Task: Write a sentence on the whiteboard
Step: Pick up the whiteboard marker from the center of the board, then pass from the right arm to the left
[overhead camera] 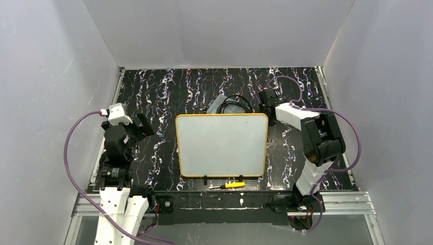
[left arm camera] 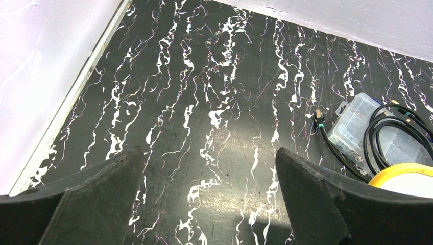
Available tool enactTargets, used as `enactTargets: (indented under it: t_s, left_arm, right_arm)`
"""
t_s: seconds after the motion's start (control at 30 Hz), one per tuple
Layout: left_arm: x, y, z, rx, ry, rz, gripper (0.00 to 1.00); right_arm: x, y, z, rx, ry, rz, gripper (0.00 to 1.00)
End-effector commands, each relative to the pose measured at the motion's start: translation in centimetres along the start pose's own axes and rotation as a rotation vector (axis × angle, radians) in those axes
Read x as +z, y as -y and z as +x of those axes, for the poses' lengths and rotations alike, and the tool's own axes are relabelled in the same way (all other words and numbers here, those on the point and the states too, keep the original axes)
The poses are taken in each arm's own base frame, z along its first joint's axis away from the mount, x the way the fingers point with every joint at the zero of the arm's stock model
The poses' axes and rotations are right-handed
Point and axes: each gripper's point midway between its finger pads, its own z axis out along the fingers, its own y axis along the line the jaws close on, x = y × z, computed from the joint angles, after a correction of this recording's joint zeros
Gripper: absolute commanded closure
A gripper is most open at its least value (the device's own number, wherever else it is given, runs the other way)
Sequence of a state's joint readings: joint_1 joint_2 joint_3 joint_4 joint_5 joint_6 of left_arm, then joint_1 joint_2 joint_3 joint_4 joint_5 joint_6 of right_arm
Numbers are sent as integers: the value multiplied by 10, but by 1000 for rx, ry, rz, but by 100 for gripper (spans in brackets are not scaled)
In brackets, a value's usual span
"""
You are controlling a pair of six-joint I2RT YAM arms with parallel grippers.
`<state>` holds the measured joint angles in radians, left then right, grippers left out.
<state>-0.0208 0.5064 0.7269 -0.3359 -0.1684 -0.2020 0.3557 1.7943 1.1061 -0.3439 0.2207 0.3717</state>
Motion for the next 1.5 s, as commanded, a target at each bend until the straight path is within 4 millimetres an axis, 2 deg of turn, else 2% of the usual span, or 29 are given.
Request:
enactTargets:
  t_s: [0.0,0.1,0.23,0.37,0.5,0.57,0.63,0.73,0.83,1.0,1.07,1.13,1.27,1.47]
  left_arm:
    - [-1,1,-4,-4,24,7,1]
    - [-1,4,-4,6,23,29,1]
    - [-1,20,-2,33,13,124,1]
    - [-5,40,-3,39,-12,234,5]
    - [-21,65,-17,25,-28,373,6]
    - [-31,80,-28,23,-33,451,6]
    - [-41,95,-40,20,-45,533,7]
    - [-56,116,-55,19,-63,660,9]
    - [-72,137,-65,23,-84,801,10]
    - [-89,162,-87,-66,-159,933,13]
    - [-97,175,-93,-112,-195,980,13]
    - [-106,190,-97,-138,-213,1021,13]
    - [-121,226,-102,-227,-254,1113,15]
    - [-132,292,-85,-318,-367,1245,16]
  right_arm:
    - [4,6,6,19,-16,44,71]
    - [-1,13,4,39,5,48,82]
    - [-13,27,-5,66,47,52,96]
    - [-35,46,-24,88,106,37,99]
    - [-79,58,-48,53,211,26,99]
    - [-108,60,-62,32,283,16,99]
    - [-146,55,-76,11,378,-37,99]
    - [-198,38,-90,-27,473,-158,99]
    - [-252,2,-94,-110,556,-394,99]
    - [-345,-55,-79,-320,705,-804,99]
    - [-368,-64,-73,-365,753,-884,99]
    - [-382,-71,-70,-385,784,-943,99]
    - [-390,-87,-64,-382,784,-1032,99]
    - [-387,-127,-47,-445,737,-1064,99]
